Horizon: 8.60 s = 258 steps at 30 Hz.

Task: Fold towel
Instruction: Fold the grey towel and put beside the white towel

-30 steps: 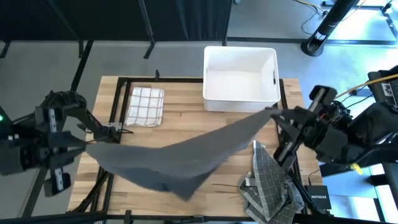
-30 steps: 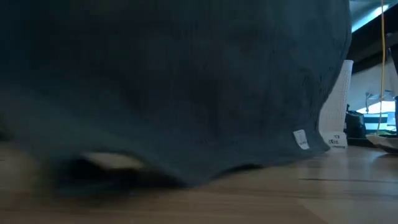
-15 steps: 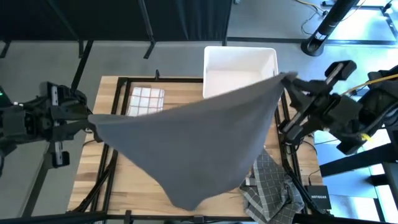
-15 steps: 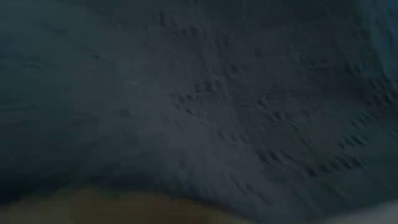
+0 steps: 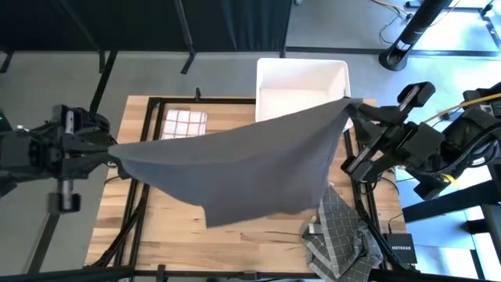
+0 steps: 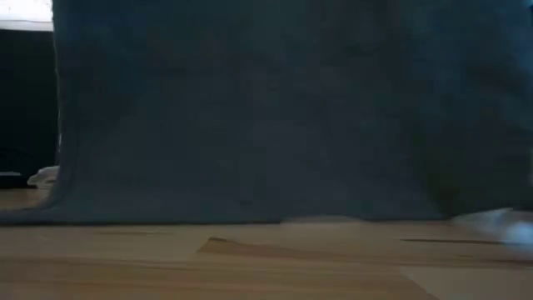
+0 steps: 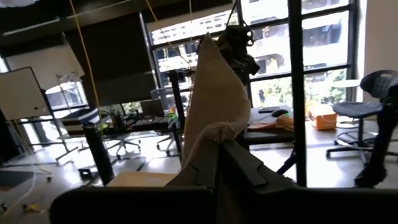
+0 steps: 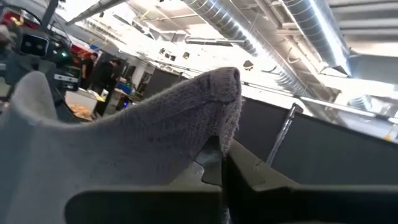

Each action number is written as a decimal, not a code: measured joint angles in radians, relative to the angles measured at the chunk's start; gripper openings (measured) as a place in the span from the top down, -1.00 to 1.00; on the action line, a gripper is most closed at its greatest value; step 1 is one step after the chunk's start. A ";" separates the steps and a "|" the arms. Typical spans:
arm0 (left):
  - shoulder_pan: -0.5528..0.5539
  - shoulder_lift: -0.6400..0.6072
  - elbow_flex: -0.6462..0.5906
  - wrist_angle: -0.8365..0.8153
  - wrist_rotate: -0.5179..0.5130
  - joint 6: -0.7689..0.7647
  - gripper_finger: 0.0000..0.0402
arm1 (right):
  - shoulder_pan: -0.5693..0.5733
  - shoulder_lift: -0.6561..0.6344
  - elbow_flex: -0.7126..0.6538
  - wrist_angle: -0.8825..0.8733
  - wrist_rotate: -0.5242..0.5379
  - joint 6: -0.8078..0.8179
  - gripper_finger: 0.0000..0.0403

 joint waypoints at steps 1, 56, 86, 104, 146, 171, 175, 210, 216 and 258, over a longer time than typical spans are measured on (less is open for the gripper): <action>-0.007 0.000 0.000 0.011 -0.001 -0.001 0.97 | 0.004 0.000 0.000 0.000 0.000 0.012 0.99; 0.006 -0.226 -0.315 -0.348 -0.066 -0.283 0.97 | -0.334 0.076 -0.003 -0.638 -0.019 0.509 0.99; 0.046 -0.394 -0.670 -1.691 0.313 -2.190 0.97 | -0.596 0.069 -0.434 -1.260 -0.520 1.245 1.00; 0.528 -0.430 -0.858 -1.687 0.255 -2.106 0.97 | -0.882 0.044 -0.818 -0.637 -0.750 1.073 1.00; 0.893 -0.827 -1.130 -1.408 1.081 -1.774 0.97 | -0.947 0.004 -0.886 -0.815 -1.167 0.909 1.00; 0.600 -0.338 -1.129 -0.988 1.456 -2.068 0.97 | -0.577 -0.053 -1.070 -1.160 -1.026 1.181 1.00; 0.559 -0.287 -1.137 -0.961 1.436 -2.126 0.97 | -0.520 -0.052 -1.071 -1.204 -1.025 1.234 1.00; 0.523 -0.058 -1.176 -0.704 1.546 -2.162 0.97 | -0.317 -0.057 -1.222 -1.185 -1.092 1.592 1.00; 0.525 -0.026 -1.202 -0.694 1.566 -2.162 0.97 | -0.318 -0.057 -1.269 -1.139 -1.197 1.703 0.92; 0.789 0.086 -1.411 -0.625 0.887 -1.985 0.31 | -0.397 0.107 -1.492 -0.294 -0.882 1.578 0.29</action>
